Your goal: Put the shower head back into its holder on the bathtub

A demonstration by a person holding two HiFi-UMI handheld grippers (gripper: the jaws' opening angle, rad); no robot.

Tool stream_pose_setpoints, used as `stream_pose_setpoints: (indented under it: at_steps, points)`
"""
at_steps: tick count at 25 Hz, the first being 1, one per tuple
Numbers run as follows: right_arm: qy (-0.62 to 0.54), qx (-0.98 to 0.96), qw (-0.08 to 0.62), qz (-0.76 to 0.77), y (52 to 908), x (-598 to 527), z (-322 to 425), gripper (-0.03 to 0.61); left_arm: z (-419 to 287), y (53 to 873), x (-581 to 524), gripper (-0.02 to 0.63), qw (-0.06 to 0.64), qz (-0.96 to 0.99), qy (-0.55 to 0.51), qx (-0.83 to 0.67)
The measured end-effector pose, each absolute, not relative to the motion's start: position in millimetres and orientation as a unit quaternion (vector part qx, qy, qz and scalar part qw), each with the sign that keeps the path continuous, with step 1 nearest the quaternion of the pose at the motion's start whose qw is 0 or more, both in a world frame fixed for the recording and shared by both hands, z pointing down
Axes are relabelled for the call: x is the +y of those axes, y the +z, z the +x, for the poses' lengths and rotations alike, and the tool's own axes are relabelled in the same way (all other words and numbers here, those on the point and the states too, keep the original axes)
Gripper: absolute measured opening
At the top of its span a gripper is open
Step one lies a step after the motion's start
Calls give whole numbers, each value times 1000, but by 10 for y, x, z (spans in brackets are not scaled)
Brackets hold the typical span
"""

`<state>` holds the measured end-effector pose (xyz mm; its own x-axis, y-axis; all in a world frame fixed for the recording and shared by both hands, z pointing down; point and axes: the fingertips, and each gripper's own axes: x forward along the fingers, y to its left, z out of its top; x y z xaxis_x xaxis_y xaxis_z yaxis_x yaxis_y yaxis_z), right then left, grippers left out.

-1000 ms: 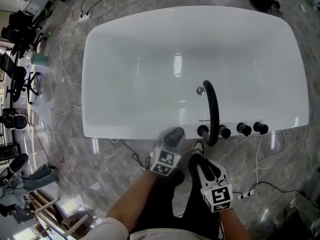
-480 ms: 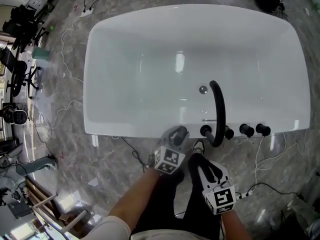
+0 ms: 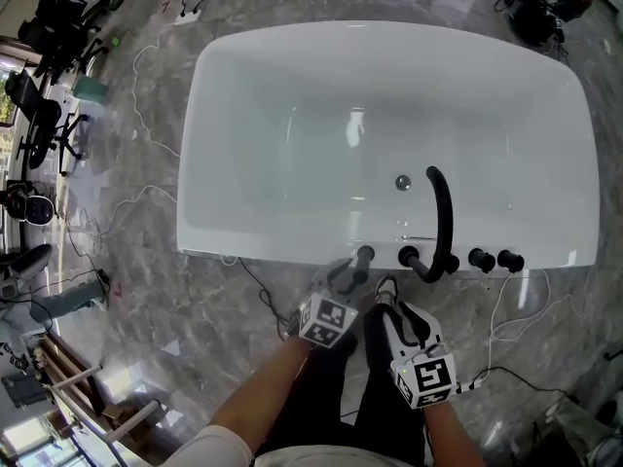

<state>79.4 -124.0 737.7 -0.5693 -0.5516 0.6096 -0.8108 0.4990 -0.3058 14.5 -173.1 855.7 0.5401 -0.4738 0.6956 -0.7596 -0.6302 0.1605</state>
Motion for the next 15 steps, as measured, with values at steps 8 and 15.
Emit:
stream_pose_setpoints:
  at_steps: [8, 15]
  points:
    - [293, -830, 213, 423, 6891, -1429, 712, 82, 53, 7737, -1465, 105, 282, 840, 275, -374]
    - [260, -841, 193, 434, 6066, -1501, 703, 22, 113, 6420, -1500, 6, 278, 842, 209, -412]
